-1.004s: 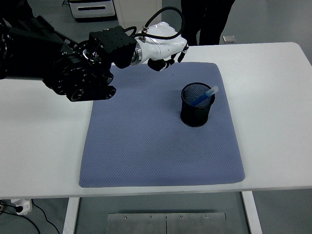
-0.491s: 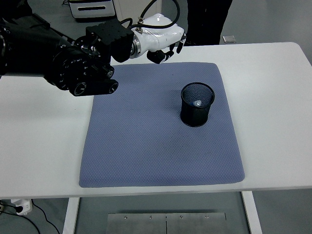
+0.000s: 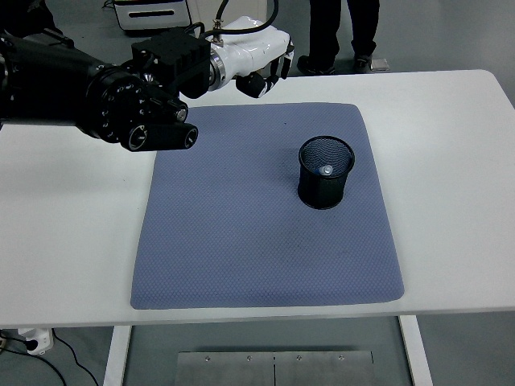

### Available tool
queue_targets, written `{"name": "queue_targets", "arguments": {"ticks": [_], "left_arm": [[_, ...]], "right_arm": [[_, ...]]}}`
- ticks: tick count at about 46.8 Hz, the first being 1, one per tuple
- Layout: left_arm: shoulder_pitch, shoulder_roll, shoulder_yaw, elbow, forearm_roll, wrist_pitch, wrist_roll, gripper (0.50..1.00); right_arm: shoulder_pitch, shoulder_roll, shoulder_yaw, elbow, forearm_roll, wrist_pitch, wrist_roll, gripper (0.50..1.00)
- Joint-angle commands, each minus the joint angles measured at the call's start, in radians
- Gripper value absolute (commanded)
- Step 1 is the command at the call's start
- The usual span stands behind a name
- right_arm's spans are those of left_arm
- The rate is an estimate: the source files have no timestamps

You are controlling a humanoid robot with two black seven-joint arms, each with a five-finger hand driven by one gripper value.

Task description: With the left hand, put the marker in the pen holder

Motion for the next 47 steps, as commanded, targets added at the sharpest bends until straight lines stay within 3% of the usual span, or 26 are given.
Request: {"name": "queue_targets", "arguments": {"ticks": [1, 44, 47], "left_arm": [[-0.001, 0.000, 0.016, 0.002, -0.044, 0.000, -0.004, 0.500], [0.008, 0.000, 0.066, 0.090, -0.515, 0.000, -0.010, 0.500], [0.008, 0.000, 0.066, 0.111, -0.581, -0.032, -0.010, 0.500]], "right_arm": [[0.000, 0.000, 0.000, -0.001, 0.000, -0.001, -0.001, 1.000], [0.000, 0.000, 0.000, -0.001, 0.000, -0.001, 0.000, 1.000], [0.000, 0.000, 0.000, 0.001, 0.000, 0.001, 0.000, 1.000]]}}
